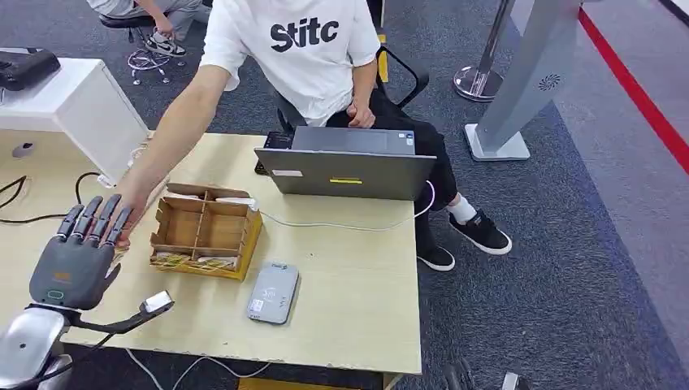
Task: Pass the card to the sensor for recognition and then transmit it.
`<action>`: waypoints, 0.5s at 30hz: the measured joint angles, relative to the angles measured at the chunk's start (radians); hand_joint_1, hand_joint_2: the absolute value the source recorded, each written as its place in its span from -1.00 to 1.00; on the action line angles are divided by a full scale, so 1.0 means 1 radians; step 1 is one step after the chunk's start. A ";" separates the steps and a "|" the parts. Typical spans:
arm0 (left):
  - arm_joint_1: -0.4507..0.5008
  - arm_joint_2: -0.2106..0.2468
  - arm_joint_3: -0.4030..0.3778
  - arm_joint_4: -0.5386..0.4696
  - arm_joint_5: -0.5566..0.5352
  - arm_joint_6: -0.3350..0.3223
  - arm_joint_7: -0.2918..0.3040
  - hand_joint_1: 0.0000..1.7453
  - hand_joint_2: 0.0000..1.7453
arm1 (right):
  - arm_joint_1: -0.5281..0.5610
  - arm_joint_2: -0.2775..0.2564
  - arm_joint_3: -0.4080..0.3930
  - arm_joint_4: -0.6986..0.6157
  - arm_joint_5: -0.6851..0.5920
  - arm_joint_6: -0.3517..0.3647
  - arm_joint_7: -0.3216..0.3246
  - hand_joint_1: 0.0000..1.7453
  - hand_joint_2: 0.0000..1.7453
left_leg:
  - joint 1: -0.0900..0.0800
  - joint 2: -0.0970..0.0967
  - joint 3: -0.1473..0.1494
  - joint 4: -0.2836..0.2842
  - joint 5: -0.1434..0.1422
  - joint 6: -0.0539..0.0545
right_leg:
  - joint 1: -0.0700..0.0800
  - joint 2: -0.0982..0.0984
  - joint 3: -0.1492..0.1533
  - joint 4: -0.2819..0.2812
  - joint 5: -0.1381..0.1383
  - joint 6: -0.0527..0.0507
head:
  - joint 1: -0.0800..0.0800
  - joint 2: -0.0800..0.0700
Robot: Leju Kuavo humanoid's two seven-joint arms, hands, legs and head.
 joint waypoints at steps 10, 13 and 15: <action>0.000 -0.008 -0.004 0.001 0.010 0.065 -0.003 1.00 1.00 | 0.001 0.000 0.007 0.000 -0.015 -0.002 -0.003 -1.00 1.00 | 0.000 0.000 0.000 0.000 0.000 0.000 | 0.000 0.000 0.000 0.000 0.000 0.000 | 0.000 0.000; -0.002 -0.018 -0.004 0.001 0.012 0.090 0.002 1.00 1.00 | 0.002 0.000 0.013 0.000 -0.022 -0.006 -0.003 -1.00 1.00 | 0.000 0.000 0.000 0.000 0.000 0.000 | 0.000 0.000 0.000 0.000 0.000 0.000 | 0.000 0.000; -0.005 -0.026 -0.004 0.000 0.015 0.109 0.005 1.00 1.00 | 0.002 0.000 0.016 0.001 -0.027 -0.009 -0.003 -1.00 1.00 | 0.000 0.000 0.000 0.000 0.000 0.000 | 0.000 0.000 0.000 0.000 0.000 0.000 | 0.000 0.000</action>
